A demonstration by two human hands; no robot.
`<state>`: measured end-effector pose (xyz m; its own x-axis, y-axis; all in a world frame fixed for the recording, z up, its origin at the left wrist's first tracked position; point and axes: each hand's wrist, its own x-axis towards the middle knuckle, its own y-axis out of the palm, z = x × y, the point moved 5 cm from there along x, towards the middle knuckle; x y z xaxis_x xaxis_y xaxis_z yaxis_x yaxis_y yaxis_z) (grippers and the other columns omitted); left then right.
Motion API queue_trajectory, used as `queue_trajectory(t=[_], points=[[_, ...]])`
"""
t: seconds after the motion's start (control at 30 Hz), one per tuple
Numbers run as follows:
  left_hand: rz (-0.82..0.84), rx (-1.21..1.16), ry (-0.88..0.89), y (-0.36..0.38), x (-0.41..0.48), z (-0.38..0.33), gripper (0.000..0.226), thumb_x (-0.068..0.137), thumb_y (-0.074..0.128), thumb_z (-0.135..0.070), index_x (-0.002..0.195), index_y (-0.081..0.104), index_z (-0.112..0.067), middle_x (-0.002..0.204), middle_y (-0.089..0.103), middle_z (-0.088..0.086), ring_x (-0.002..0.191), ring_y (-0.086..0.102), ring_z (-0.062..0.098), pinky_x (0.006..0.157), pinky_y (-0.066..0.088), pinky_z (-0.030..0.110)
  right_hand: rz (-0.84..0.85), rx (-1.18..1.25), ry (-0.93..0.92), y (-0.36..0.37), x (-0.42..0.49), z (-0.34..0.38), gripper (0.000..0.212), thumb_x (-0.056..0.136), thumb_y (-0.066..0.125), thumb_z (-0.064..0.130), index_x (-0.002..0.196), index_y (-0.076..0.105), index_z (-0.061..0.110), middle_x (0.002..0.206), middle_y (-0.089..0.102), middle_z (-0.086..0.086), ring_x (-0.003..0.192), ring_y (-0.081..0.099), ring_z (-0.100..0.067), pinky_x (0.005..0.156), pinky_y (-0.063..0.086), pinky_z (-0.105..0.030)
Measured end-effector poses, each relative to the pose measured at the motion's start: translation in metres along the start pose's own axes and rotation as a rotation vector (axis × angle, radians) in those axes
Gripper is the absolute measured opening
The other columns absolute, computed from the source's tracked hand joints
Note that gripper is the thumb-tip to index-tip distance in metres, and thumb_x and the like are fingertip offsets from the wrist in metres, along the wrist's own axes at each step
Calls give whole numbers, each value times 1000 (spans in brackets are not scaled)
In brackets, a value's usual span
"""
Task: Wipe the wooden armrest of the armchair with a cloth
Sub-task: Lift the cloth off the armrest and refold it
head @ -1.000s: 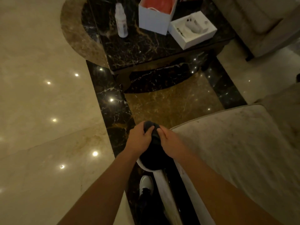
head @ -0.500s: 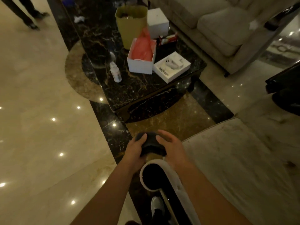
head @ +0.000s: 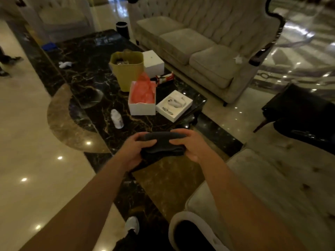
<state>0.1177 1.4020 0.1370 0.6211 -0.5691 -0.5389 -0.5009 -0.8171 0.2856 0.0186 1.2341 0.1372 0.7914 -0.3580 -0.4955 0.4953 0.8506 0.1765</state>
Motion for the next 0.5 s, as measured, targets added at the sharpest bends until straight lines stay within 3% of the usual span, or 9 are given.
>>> queue_trajectory(t=[0.1, 0.2, 0.3, 0.37, 0.5], points=[[69, 161, -5, -9, 24, -35, 57, 57, 83, -6, 111, 67, -15, 116, 70, 10, 104, 69, 27, 74, 61, 36, -92, 79, -63, 2, 15, 14, 35, 72, 74, -10, 82, 78, 24, 101, 74, -8, 105, 69, -32, 88, 61, -47], [155, 155, -63, -8, 47, -63, 56, 63, 82, -4, 117, 68, -14, 118, 71, 9, 110, 67, 30, 79, 61, 40, -56, 227, -49, 10, 31, 15, 32, 78, 70, -7, 79, 76, 25, 108, 69, -11, 106, 66, -34, 81, 62, -45], [211, 127, -155, 6, 70, -73, 37, 78, 73, -2, 112, 69, -16, 115, 71, 10, 107, 67, 30, 71, 61, 40, -45, 255, -13, 8, 40, 22, 25, 80, 72, 0, 87, 74, 24, 120, 64, -16, 109, 67, -36, 78, 61, -42], [290, 157, -211, 28, 89, -74, 30, 83, 68, -4, 110, 70, -18, 113, 73, 9, 105, 68, 30, 68, 61, 39, -111, 261, -28, -11, 43, 29, 25, 79, 75, 3, 96, 75, 21, 117, 69, -15, 103, 72, -32, 76, 61, -40], [455, 202, -269, 95, 130, -77, 42, 87, 64, -3, 128, 60, -13, 125, 67, 16, 115, 65, 35, 79, 60, 44, -272, 304, -98, -71, 48, 42, 33, 81, 74, 5, 113, 72, 14, 110, 76, -12, 101, 74, -30, 74, 61, -37]])
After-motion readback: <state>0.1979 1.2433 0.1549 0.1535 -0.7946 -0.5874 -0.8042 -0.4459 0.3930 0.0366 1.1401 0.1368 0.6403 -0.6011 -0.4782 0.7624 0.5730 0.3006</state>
